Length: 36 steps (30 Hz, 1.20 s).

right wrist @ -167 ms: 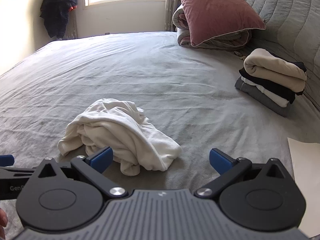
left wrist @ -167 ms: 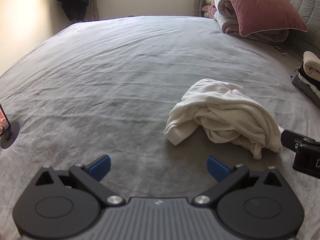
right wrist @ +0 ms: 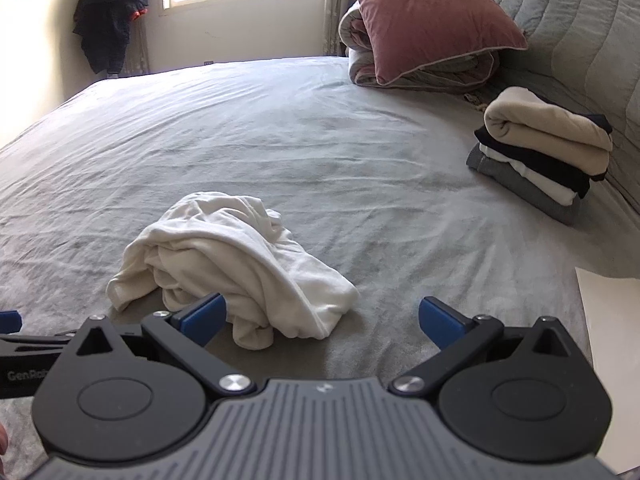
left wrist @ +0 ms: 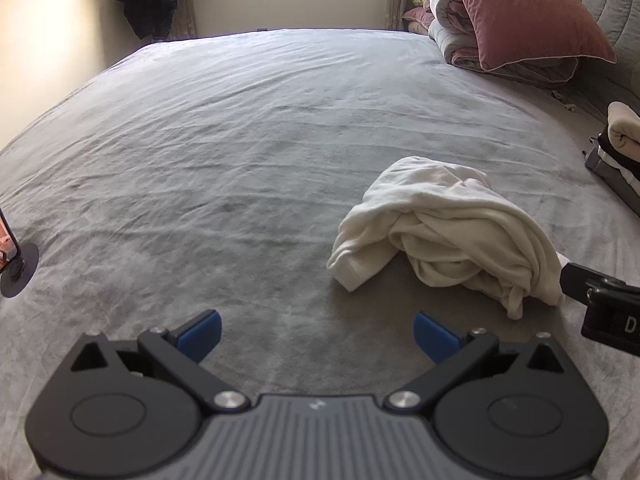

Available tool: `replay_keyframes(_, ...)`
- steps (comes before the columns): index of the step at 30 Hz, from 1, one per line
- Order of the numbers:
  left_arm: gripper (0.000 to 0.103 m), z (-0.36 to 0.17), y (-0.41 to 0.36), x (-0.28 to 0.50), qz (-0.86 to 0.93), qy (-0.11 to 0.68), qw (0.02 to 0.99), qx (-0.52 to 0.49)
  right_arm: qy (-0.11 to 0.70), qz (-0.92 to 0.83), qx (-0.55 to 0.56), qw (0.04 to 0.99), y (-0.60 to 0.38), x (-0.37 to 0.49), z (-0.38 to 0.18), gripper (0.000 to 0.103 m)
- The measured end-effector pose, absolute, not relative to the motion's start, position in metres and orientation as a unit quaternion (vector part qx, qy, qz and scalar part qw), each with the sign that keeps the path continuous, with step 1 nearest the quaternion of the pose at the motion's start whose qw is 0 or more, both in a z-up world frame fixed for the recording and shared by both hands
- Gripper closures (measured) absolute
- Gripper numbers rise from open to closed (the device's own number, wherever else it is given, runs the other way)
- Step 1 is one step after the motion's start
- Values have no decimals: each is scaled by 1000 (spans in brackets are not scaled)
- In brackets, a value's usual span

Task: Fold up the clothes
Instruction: 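Move both grippers toward the crumpled white garment on the bed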

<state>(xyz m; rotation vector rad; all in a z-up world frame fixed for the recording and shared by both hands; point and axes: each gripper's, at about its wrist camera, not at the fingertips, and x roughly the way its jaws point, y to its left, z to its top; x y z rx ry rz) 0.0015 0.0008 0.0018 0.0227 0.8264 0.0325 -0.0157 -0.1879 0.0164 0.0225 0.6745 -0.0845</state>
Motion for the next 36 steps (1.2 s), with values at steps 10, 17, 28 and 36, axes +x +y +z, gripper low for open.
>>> replay_keyframes(10,1,12,-1,9,14,397,918,11,354,-41,71,932,-190,-3,31,0)
replay_keyframes(17,1,27,-2,23,9,391,919,45,344,-33,60,937,-187,7,49,0)
replay_keyframes(28,1,-14,1,56,19,428,903,42,366,-37,28,929,-189,34,21,0)
replay_keyframes(36,0,-43,-8,67,10,447,893,46,421,-10,58,905,-198,59,-20,0)
